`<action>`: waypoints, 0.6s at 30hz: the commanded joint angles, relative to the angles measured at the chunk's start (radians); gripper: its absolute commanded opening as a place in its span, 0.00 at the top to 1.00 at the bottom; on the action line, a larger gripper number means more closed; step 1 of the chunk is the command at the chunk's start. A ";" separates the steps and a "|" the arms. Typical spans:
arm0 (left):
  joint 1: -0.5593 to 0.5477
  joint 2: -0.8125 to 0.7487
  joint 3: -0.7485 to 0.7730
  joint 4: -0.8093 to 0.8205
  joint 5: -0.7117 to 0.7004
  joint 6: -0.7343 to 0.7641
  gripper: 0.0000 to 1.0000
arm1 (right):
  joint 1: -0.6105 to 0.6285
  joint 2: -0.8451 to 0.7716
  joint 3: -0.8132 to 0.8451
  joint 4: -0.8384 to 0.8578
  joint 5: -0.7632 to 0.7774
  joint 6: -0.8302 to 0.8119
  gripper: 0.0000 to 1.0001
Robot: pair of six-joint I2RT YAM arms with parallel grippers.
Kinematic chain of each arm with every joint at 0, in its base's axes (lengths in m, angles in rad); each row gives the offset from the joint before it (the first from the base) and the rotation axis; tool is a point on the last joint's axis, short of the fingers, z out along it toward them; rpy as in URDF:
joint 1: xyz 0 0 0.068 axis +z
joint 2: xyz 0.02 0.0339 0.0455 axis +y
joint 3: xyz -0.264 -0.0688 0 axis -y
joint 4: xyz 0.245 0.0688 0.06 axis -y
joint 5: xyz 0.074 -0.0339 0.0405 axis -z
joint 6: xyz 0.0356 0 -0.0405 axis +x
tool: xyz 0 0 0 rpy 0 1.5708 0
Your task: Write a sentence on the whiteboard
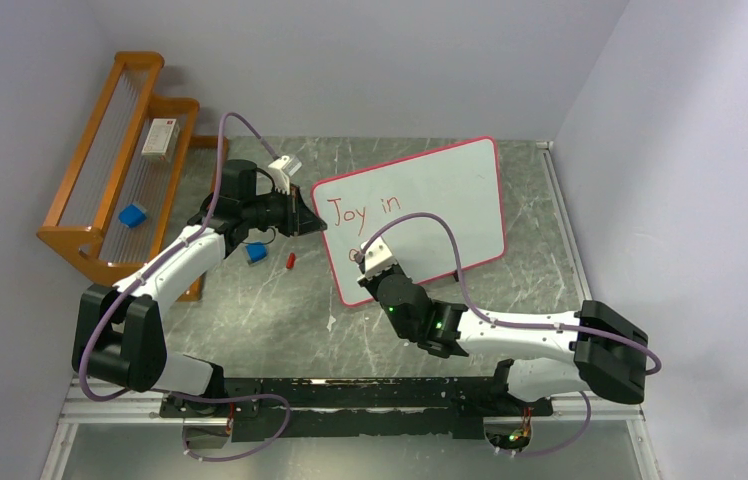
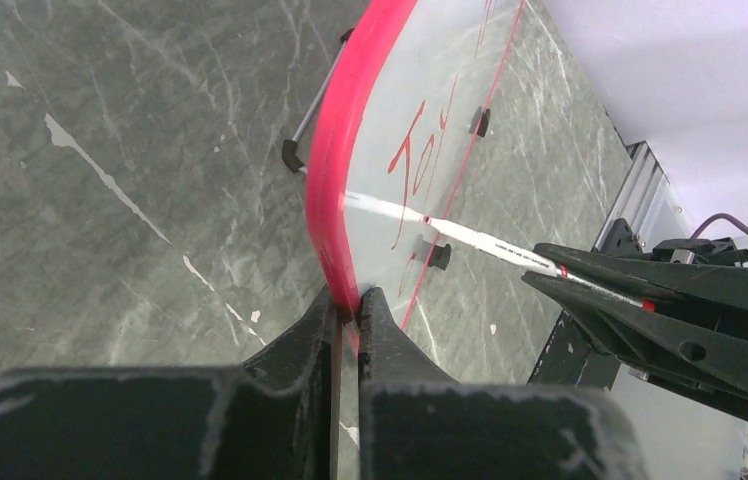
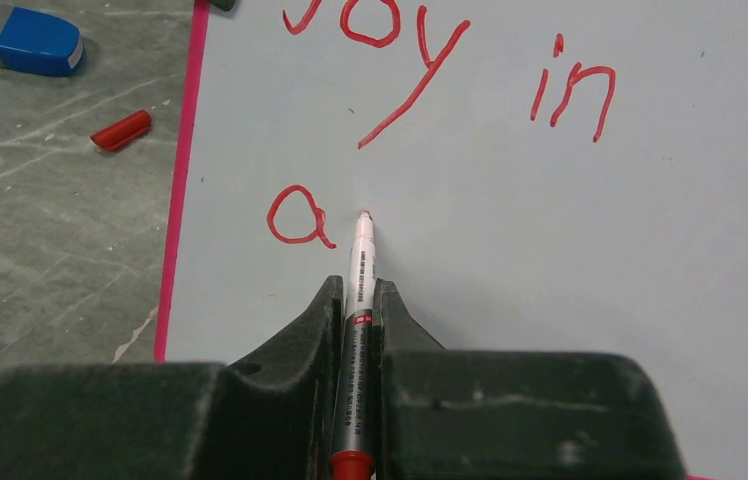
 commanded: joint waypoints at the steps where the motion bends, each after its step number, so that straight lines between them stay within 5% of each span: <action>1: -0.010 0.034 -0.004 -0.041 -0.077 0.054 0.95 | -0.012 0.018 0.012 0.034 -0.017 -0.002 1.00; 18: -0.010 0.034 -0.005 -0.039 -0.078 0.051 0.95 | -0.011 -0.001 0.018 -0.042 -0.063 0.020 1.00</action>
